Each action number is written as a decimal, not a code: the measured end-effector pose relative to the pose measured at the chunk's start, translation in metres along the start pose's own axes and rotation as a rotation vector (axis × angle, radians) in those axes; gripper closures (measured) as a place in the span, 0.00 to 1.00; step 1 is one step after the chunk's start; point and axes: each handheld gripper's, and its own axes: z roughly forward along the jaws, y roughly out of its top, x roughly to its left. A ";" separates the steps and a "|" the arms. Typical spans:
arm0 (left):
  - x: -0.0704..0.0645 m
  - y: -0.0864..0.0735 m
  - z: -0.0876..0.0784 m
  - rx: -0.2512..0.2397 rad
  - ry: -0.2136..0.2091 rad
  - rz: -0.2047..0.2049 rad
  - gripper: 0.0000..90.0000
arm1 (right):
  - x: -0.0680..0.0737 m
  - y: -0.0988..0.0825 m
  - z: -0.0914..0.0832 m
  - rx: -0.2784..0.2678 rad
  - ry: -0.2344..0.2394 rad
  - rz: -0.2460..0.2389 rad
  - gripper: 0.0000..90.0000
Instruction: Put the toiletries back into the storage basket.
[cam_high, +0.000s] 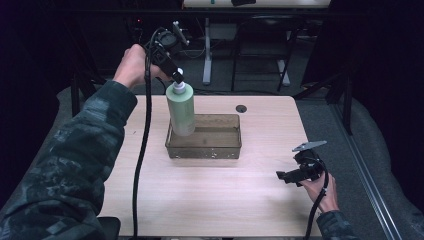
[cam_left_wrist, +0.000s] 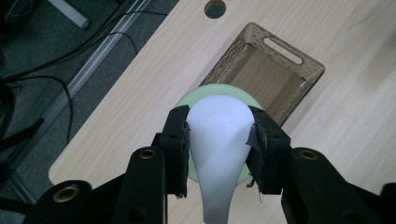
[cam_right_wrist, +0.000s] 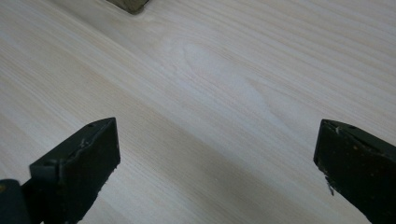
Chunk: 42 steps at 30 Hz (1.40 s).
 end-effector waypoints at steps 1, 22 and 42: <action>0.000 0.000 0.001 -0.004 -0.005 -0.003 0.70 | 0.000 0.000 0.000 -0.002 0.000 0.001 0.00; -0.001 -0.007 0.025 0.028 -0.023 -0.007 0.70 | 0.000 0.000 -0.001 -0.009 0.004 0.000 0.00; -0.005 -0.019 0.044 0.042 -0.042 -0.004 0.70 | 0.002 0.000 0.001 0.000 0.004 -0.007 0.00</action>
